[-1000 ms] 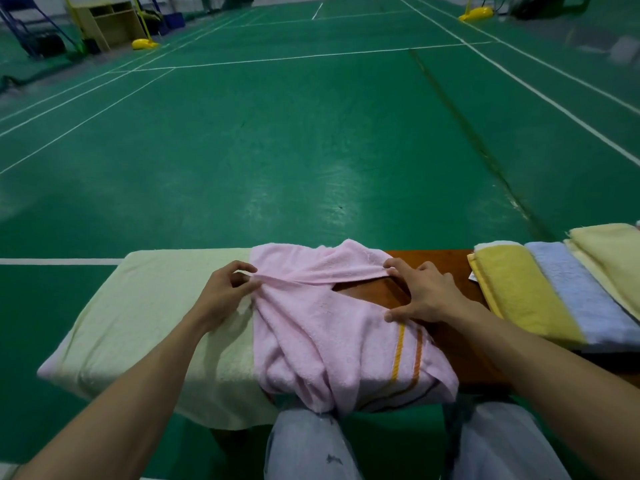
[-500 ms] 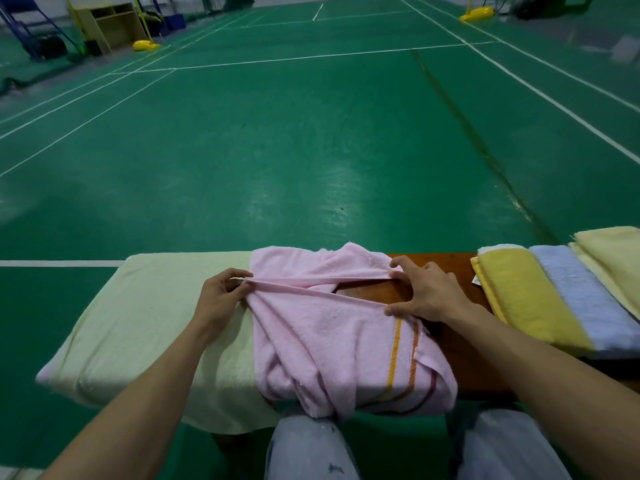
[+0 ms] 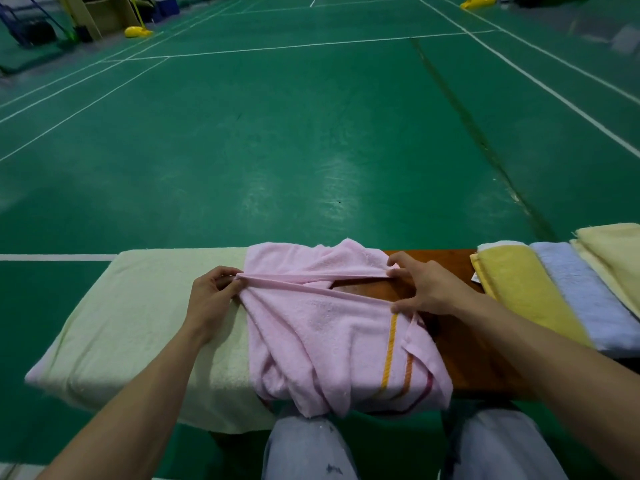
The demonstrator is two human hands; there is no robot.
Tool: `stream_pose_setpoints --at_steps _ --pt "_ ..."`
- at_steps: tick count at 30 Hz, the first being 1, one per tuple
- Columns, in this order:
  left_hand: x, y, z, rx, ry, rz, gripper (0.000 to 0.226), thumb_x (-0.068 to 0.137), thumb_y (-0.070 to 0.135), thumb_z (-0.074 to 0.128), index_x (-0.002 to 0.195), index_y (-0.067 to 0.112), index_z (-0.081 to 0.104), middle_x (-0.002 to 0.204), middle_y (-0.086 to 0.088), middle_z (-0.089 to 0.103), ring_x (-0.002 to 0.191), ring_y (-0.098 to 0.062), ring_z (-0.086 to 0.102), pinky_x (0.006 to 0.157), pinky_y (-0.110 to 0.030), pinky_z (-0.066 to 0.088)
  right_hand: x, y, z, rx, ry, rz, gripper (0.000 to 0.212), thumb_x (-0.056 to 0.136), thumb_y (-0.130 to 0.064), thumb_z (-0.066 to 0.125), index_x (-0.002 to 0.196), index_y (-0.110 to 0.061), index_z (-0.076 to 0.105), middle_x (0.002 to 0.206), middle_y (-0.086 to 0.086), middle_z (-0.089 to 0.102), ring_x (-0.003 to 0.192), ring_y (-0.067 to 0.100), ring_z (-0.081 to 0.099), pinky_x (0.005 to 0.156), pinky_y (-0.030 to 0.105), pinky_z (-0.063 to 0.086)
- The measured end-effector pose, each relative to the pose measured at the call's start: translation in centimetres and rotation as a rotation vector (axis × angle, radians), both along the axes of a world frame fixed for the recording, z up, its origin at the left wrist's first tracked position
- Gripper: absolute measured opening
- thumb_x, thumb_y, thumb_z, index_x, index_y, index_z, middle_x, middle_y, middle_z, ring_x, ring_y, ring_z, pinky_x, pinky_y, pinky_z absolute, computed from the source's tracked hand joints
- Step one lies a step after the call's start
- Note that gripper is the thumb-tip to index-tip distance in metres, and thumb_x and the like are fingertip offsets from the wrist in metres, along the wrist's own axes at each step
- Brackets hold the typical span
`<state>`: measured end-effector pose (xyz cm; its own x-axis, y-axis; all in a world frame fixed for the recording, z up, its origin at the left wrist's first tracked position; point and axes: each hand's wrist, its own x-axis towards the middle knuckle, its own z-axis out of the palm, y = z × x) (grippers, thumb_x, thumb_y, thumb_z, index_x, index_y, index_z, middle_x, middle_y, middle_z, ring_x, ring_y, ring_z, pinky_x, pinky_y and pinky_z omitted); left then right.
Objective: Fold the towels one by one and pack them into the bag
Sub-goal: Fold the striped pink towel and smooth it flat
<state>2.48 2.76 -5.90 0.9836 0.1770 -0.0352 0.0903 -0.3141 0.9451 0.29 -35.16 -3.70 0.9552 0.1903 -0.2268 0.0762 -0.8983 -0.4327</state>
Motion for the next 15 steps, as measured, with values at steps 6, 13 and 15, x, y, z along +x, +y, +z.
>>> stream_pose_setpoints --at_steps 6,13,15 --pt "-0.3 -0.3 0.3 0.007 0.0 0.008 0.009 0.089 0.008 0.065 0.098 0.006 0.067 0.085 -0.002 0.07 0.076 -0.013 0.061 0.075 -0.029 0.052 -0.4 -0.6 0.5 -0.027 0.023 0.098 0.069 0.074 -0.038 0.084 0.125 -0.038 0.037 0.141 -0.012 0.055 0.103 0.017 0.059 0.083 0.034 0.047" --pt "-0.4 -0.7 0.7 -0.048 0.019 0.0 0.011 0.094 0.006 0.057 0.102 0.006 0.064 0.088 -0.005 0.068 0.077 -0.016 0.058 0.07 -0.025 0.051 -0.2 -0.1 -0.6 -0.077 -0.228 0.019 0.037 0.084 -0.041 0.074 0.109 -0.027 0.051 0.113 -0.01 0.072 0.097 0.021 0.068 0.076 0.038 0.057" --pt "-0.4 -0.5 0.5 -0.032 0.028 -0.003 0.013 0.096 0.007 0.055 0.105 0.007 0.064 0.091 -0.005 0.068 0.081 -0.018 0.059 0.072 -0.028 0.051 0.1 0.0 -0.8 -0.078 -0.272 0.018 0.037 0.083 -0.042 0.075 0.107 -0.025 0.054 0.109 -0.011 0.073 0.094 0.018 0.069 0.074 0.037 0.058"
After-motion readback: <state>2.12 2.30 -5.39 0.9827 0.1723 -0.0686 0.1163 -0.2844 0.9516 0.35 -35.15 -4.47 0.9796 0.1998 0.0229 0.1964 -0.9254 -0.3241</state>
